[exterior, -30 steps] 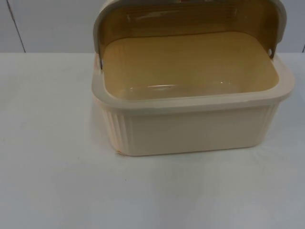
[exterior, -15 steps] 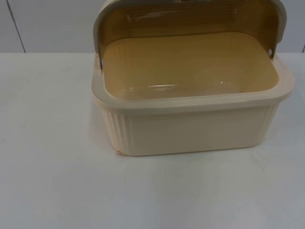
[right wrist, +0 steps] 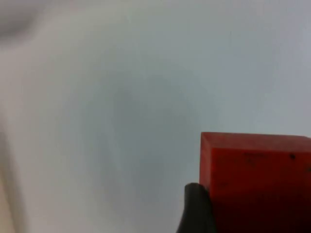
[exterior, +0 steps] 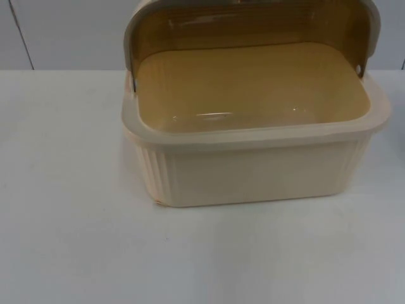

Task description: Open the box lid with the left hand, place the block into the box with the right hand, then close the box lid with the left hand.

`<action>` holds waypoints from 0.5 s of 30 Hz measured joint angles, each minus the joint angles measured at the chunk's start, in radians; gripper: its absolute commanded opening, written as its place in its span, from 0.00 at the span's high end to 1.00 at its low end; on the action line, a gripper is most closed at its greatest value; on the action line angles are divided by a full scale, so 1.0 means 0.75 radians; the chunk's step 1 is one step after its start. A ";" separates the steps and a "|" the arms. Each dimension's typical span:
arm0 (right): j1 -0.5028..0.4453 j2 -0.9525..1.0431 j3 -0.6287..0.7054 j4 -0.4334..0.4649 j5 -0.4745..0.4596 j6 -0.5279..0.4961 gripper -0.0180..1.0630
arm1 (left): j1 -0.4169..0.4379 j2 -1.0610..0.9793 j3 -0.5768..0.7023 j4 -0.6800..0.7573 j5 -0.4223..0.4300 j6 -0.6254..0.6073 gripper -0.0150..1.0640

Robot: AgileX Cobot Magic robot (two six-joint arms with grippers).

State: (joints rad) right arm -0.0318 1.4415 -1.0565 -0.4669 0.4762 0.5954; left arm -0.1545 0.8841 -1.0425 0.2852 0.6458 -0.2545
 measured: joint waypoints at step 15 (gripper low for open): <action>0.207 -0.318 -0.307 0.161 0.110 -0.372 0.92 | 0.000 0.000 0.000 0.003 -0.012 -0.005 0.02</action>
State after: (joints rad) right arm 0.1234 1.2030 -1.2866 -0.3460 0.5589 0.3166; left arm -0.1545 0.8841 -1.0425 0.2875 0.6371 -0.2583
